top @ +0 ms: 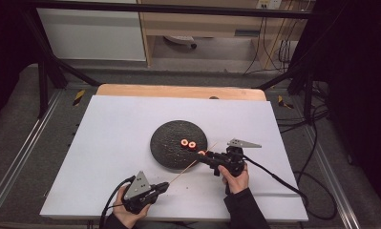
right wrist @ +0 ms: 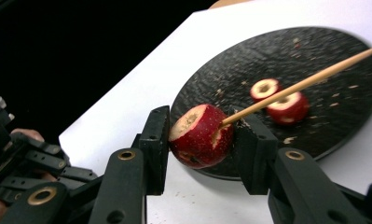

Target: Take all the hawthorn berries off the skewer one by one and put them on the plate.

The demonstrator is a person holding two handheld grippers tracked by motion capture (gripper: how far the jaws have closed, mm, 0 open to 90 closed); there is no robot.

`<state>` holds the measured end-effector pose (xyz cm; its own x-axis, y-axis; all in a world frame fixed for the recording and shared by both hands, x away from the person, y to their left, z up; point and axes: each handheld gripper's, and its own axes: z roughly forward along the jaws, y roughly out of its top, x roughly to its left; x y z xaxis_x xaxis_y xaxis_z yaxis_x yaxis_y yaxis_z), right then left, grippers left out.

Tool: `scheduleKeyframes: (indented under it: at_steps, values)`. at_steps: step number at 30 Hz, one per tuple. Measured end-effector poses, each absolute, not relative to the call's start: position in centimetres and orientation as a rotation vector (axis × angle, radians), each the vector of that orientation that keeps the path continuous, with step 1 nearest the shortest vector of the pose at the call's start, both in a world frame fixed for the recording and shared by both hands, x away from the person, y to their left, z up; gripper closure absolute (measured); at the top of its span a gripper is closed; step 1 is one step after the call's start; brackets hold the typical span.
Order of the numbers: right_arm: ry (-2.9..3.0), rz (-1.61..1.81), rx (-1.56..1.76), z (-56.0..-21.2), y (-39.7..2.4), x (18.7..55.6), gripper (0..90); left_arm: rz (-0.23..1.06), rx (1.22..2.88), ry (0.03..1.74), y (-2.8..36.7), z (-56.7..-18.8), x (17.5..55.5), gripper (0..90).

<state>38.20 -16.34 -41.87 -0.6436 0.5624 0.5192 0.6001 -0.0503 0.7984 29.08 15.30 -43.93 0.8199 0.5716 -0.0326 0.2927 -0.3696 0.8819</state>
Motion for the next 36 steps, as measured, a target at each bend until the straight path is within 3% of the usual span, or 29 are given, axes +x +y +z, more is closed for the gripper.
scheduleKeyframes:
  at_steps: [25,36]
  values:
    - [-2.042,-1.957,-1.543,-40.8,-22.9,39.8,60.5,0.32,1.984,0.642,15.8,-43.9,29.2,88.0]
    - [-2.138,-1.877,-1.52,-41.4,-21.1,39.9,60.5,0.332,1.892,0.751,18.5,-43.2,30.7,87.9]
